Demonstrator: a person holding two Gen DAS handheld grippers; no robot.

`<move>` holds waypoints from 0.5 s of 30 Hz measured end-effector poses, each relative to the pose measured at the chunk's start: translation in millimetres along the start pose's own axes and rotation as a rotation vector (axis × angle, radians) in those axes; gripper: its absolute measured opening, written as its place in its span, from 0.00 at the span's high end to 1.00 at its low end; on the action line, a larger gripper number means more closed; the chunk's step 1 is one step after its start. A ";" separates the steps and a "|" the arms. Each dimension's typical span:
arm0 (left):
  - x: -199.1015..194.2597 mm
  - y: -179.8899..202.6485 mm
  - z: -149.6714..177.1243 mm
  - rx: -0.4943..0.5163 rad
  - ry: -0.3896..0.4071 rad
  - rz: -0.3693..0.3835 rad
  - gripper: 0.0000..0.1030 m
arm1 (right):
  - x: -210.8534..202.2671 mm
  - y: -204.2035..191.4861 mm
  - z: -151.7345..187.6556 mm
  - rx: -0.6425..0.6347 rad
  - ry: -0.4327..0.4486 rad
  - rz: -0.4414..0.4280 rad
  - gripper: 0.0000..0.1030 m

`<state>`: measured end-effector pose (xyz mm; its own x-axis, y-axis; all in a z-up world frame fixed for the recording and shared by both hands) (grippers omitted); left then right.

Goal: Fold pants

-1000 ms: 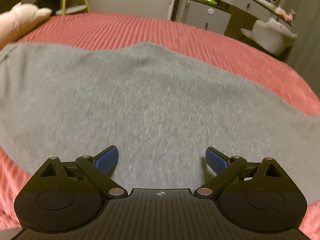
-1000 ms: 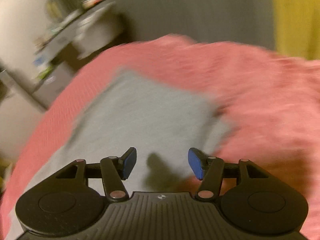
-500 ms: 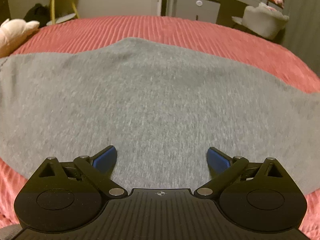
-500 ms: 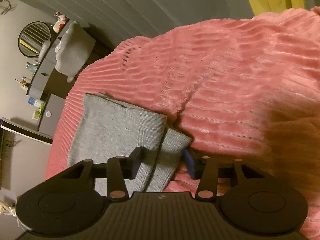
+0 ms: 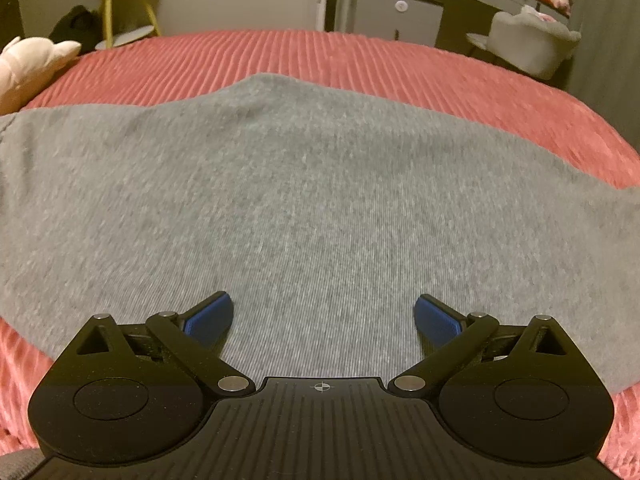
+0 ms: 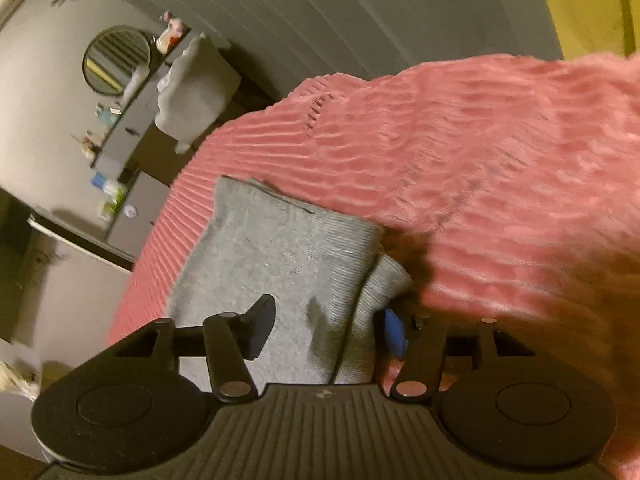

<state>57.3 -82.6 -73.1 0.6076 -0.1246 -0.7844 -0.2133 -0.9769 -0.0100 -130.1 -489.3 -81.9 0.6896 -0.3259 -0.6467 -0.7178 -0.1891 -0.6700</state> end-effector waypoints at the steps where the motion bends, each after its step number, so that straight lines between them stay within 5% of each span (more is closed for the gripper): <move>1: -1.5 -0.5 0.1 -0.007 0.003 0.002 0.01 | 1.1 -5.3 0.5 -0.040 0.010 0.027 0.82; 9: -25.8 -19.4 -3.9 -0.101 0.102 -0.039 0.01 | -27.9 -70.9 11.1 -0.328 0.132 0.043 0.88; 12: -34.3 -29.7 -7.6 -0.152 0.148 -0.053 0.01 | -57.5 -140.3 45.5 -0.589 0.199 -0.088 0.89; 15: -41.9 -42.8 -9.6 -0.217 0.188 -0.062 0.01 | -81.3 -203.0 108.8 -0.829 0.152 -0.319 0.88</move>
<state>48.3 -37.2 -33.9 0.7498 -0.0740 -0.6575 -0.0153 -0.9954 0.0946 -30.0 -323.6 67.0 0.8899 -0.2513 -0.3807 -0.3741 -0.8796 -0.2938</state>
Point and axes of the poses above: each gripper's, at about its wrist camera, not at the fingertips, and x roughly the way its jaws point, y to its right, z to its underside, the point moved 4 cm from there along x, roughly the way its jaws point, and after that the axes turned 8 degrees about x, right-handed, at the moved point
